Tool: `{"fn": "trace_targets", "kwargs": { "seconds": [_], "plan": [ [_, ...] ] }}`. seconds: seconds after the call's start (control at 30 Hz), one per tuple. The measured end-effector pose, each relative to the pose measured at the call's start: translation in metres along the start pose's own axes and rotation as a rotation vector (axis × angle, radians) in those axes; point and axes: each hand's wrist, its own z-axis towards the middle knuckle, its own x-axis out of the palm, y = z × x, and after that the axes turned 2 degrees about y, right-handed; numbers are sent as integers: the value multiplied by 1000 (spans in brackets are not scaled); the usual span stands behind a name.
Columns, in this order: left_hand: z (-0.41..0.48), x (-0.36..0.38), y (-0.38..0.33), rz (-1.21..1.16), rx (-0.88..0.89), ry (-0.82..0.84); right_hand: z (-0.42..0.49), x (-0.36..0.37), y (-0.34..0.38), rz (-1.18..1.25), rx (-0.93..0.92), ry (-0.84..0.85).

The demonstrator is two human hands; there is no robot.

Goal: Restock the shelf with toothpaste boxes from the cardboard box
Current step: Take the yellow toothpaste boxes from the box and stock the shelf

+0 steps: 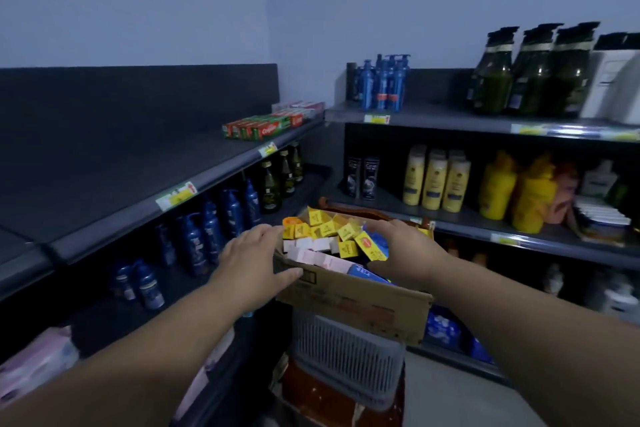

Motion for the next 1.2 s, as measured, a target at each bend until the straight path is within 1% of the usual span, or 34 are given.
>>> {"fn": "trace_targets", "kwargs": {
  "seconds": [0.13,0.3,0.6,0.73,0.83,0.93,1.07,1.2],
  "plan": [
    [49,32,-8,-20,56,61,17,11,-39,18,134,40],
    [120,64,-4,-47,122,138,59,27,-67,29,259,50],
    [240,112,30,-88,226,264,150,67,-81,69,467,84],
    [262,138,24,-125,287,278,159,84,-91,88,554,113],
    [273,157,10,-132,347,257,161,92,-104,108,616,112],
    [283,169,-6,-92,384,159,163,96,-116,138,643,66],
    [297,177,-23,-3,408,47,171,104,-125,160,589,51],
    [310,183,-34,187,411,55,183,110,-130,140,503,70]
  ]
}}
